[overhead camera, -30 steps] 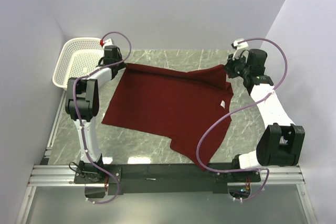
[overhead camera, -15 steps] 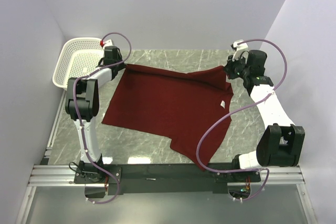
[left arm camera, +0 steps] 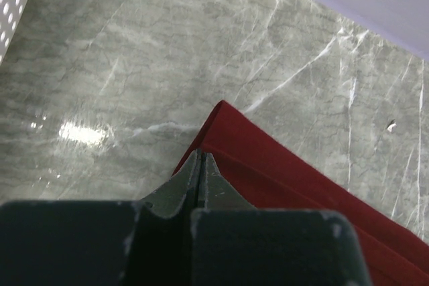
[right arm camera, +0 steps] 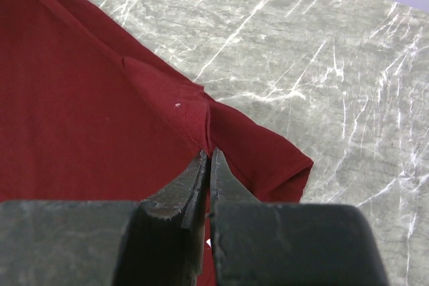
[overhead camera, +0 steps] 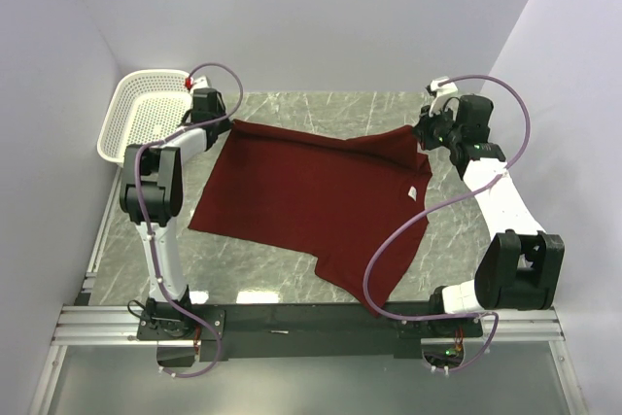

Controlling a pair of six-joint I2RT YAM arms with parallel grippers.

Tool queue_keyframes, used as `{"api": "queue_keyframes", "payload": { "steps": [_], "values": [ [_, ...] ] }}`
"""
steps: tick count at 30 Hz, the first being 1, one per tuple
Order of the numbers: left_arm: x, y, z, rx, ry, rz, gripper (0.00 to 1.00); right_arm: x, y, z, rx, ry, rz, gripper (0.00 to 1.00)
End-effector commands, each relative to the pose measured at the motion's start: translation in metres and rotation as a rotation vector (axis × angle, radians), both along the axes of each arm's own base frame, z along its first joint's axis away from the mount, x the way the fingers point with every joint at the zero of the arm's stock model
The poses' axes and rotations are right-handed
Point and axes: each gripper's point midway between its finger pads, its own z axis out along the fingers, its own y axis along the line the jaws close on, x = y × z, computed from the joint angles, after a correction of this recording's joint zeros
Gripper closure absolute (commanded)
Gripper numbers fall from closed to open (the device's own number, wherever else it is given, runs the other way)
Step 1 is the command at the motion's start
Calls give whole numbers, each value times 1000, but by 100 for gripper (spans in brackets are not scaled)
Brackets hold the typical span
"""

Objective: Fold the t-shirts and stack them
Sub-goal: Fold the tshirt

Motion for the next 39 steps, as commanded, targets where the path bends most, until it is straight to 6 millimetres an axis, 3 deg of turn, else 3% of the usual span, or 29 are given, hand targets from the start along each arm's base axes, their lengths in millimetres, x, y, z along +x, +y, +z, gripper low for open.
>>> {"api": "queue_keyframes", "payload": {
  "steps": [1,4,11,19,32,35,39],
  "values": [
    [-4,6,42,-1,-92,14,100,-4,-2,14,-10,-51,4,100],
    [-13,10,55,-11,-138,24,93,-4,-2,10,-12,-43,6,100],
    [-28,2,92,-54,-221,-23,47,-7,-1,1,-8,-20,11,100],
    [-42,7,134,-49,-284,-18,45,-15,4,-10,0,17,43,100],
    [-90,32,166,-43,-324,6,44,-54,10,-31,-77,46,150,99],
    [-101,33,172,-48,-327,5,43,-66,12,-40,-100,59,189,98],
    [-119,30,181,-73,-343,-3,43,-109,30,-67,-126,159,369,86]
  ]
}}
